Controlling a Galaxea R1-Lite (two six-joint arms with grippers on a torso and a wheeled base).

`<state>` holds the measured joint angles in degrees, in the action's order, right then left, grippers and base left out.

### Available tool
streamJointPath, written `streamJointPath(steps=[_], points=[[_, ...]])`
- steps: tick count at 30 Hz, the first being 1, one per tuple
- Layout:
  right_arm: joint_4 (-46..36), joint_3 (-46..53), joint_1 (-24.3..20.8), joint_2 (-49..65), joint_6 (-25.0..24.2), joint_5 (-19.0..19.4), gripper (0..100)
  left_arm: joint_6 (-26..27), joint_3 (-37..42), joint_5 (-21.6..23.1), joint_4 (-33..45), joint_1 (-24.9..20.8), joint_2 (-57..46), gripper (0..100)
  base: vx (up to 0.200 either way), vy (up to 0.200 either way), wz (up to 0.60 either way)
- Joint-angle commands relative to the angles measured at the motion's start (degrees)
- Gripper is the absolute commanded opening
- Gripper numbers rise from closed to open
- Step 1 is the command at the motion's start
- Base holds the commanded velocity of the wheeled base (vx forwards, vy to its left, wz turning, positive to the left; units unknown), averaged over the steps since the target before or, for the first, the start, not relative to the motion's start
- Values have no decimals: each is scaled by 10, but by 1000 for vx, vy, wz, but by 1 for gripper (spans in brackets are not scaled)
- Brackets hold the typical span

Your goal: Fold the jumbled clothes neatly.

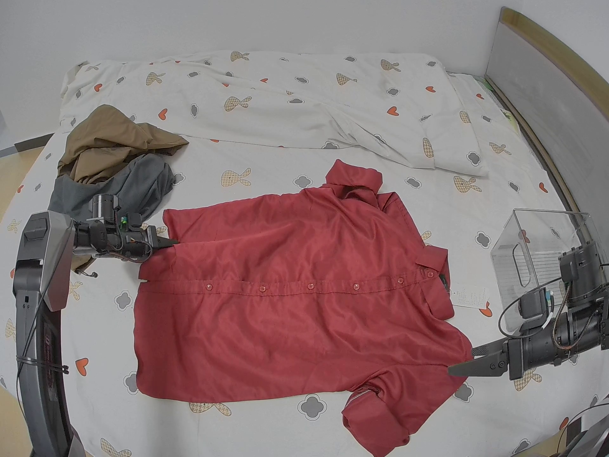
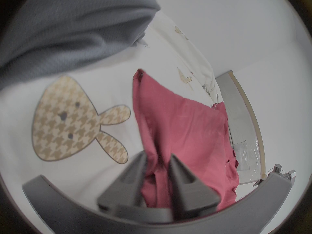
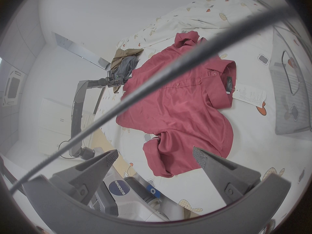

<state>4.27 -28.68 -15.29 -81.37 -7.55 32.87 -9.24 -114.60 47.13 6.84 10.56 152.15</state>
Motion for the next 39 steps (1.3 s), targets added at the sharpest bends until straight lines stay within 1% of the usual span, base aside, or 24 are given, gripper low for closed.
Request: streamJointPath(steps=[1,8,14,16,19,21,23,24,25,26,27,28,29,35,37,39], points=[[0,4,-2,-1,0,0,100,0,0,0,5,-3,16,0,0,0,0],[1,5,-5,-1,0,0,100,2,0,0,16,-1,-21,0,0,0,0],[0,5,-4,2,0,0,100,26,0,0,10,-1,-63,0,0,0,0],[1,5,-4,1,0,0,100,42,0,0,6,-2,-77,0,0,0,0],[1,5,-5,1,0,0,100,95,8,0,-22,-2,-112,0,0,0,0],[1,5,-4,2,0,0,100,117,35,0,-39,-3,-125,0,0,0,0],[1,6,-4,1,0,0,100,149,70,-3,-75,-4,-132,0,0,0,0],[1,6,-4,1,0,0,100,150,72,-3,-77,-4,-132,0,0,0,0],[1,6,-5,1,0,0,100,167,89,-10,-101,-5,-128,0,0,0,0],[1,6,-5,1,0,0,100,172,96,-17,-109,-6,-125,0,0,0,0],[1,6,-5,1,0,0,100,172,96,-17,-109,-6,-125,0,0,0,0],[0,6,-5,2,0,0,100,173,105,-38,-116,-7,-118,0,0,0,0],[0,6,-5,2,0,0,100,173,106,-44,-116,-7,-116,0,0,0,0],[1,13,-5,2,0,0,100,167,112,-49,-110,-7,-110,0,0,0,0],[1,13,-4,2,0,0,100,157,113,-49,-110,-7,-111,0,0,0,0],[1,12,-5,2,0,0,100,135,112,-50,-111,-7,-114,0,0,0,0]])
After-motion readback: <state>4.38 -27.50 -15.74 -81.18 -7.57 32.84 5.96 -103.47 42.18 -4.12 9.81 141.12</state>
